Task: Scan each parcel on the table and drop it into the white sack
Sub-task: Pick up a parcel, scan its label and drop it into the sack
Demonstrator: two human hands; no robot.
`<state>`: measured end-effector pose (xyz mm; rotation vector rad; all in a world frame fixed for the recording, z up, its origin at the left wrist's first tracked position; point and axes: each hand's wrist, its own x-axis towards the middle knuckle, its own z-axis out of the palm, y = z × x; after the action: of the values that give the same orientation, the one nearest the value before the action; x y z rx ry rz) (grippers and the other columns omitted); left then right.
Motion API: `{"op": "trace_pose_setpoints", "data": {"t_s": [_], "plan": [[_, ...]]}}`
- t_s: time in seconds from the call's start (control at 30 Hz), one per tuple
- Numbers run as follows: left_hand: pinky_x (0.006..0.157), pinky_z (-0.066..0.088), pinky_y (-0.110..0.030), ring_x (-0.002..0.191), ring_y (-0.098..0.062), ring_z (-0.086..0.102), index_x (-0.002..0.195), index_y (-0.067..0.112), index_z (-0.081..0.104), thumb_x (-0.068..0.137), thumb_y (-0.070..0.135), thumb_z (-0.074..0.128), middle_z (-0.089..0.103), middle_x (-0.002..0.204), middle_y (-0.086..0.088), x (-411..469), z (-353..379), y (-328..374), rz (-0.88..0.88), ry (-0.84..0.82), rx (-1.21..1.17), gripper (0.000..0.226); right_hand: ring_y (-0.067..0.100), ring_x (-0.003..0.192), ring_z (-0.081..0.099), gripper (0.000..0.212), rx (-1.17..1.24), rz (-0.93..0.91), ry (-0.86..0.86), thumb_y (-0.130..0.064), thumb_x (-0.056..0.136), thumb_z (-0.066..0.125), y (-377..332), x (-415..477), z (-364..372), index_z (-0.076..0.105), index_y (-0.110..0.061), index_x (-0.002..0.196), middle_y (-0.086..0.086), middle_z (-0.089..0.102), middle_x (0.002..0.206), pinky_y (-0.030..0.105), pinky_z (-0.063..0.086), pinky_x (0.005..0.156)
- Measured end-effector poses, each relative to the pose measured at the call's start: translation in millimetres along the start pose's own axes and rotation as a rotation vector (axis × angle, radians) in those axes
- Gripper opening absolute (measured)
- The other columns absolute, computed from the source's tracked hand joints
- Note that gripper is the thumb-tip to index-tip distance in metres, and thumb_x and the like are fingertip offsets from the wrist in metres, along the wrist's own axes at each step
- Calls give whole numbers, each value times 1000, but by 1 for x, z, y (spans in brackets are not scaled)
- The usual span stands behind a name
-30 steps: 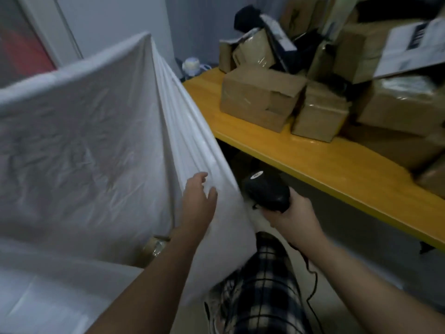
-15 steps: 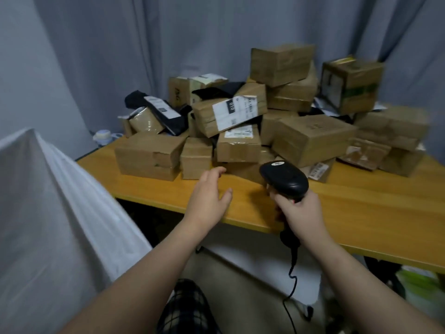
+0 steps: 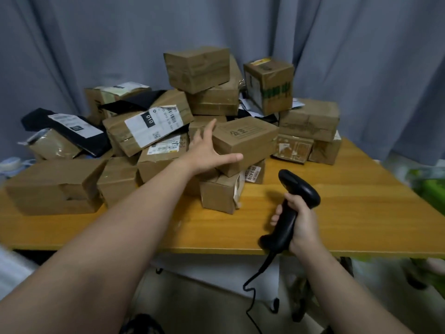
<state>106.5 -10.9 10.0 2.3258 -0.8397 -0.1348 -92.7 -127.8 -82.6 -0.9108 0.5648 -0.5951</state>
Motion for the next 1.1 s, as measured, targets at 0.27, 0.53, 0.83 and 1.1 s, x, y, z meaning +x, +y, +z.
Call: {"op": "trace_pose_setpoints", "data": {"t_s": [0.27, 0.53, 0.83, 1.1], "plan": [[113, 24, -50, 138, -32, 18, 136, 42, 25, 67, 36, 83, 17, 147, -10, -39, 8, 7, 343, 276, 4, 90, 21, 52, 56, 13, 1, -19, 11, -22, 89, 64, 5, 2, -2, 62, -9, 89, 5, 56, 60, 30, 49, 53], [112, 30, -40, 139, -18, 17, 127, 56, 23, 59, 52, 74, 17, 148, -2, -124, -19, -27, 375, 233, -175, 85, 16, 94, 66, 17, 182, -99, -57, -22, 85, 70, -23, -23, 24, 65, -14, 99, 4, 66, 91, 37, 58, 83], [52, 56, -32, 93, -21, 63, 130, 35, 46, 89, 75, 19, 65, 108, -3, -162, -44, -46, -403, 103, -779, 64, 16, 105, 67, 45, -245, -348, -415, -11, 70, 76, -17, -58, 58, 64, -16, 112, -3, 73, 103, 34, 52, 94], [101, 46, -45, 108, -18, 63, 114, 32, 59, 76, 79, 40, 70, 107, 3, -179, -54, -65, -167, 209, -806, 63, 17, 108, 66, 42, -301, -366, -297, -4, 83, 70, -11, -64, 86, 60, -9, 123, 7, 70, 114, 40, 52, 96]]}}
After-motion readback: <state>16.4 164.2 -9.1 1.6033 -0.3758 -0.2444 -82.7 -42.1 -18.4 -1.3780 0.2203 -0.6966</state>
